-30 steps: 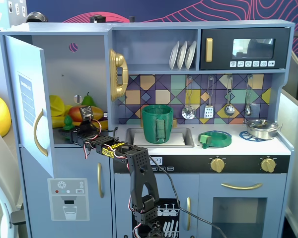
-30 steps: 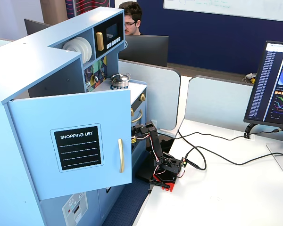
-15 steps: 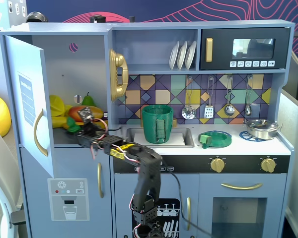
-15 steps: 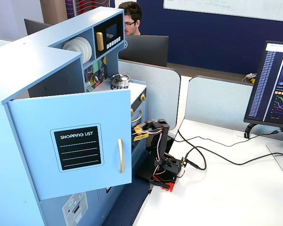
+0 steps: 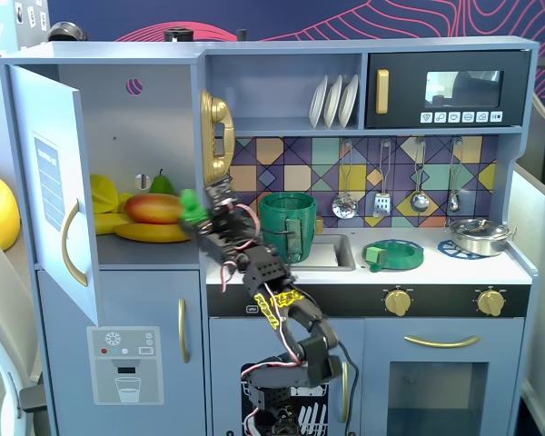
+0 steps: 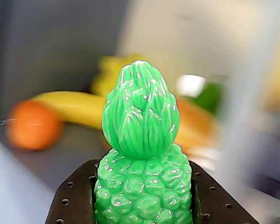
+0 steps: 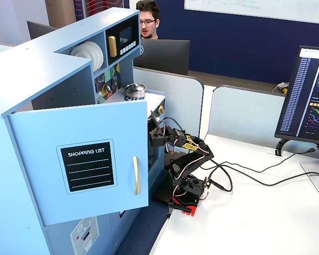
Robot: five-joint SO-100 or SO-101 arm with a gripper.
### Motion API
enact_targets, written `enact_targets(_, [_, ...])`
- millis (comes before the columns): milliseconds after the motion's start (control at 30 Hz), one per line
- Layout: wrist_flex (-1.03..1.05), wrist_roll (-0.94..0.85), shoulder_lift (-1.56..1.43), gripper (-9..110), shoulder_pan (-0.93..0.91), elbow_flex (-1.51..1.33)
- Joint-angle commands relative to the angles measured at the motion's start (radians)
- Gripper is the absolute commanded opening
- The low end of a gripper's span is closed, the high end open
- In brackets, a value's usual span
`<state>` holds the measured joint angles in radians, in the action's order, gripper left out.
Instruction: Pick up the green pineapple from the left cabinet and place it in the green recipient
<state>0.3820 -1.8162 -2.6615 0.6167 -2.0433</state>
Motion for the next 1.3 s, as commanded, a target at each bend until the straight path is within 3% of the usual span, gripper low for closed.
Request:
enact_targets(0, [0.067, 0.066, -0.041, 0, -0.169, 0.15])
enact_targets(167, [0.034, 0.17, 0.067, 0, -0.387, 0.229])
enact_targets(367, [-0.041, 0.161, 0.305, 0, -0.517, 0.339])
enact_targets(567, [-0.198, 0.13, 0.606, 0, -0.569, 0.488])
enact_targets(800, [-0.198, 0.124, 0.856, 0, -0.598, 0.693])
enact_targets(1067, [-0.179, 0.137, 0.946, 0, -0.64, 0.77])
enact_targets(1167, [-0.176, 0.186, 0.948, 11, -0.646, 0.773])
enact_targets(1267, [-0.173, 0.273, 0.946, 40, -0.655, 0.773])
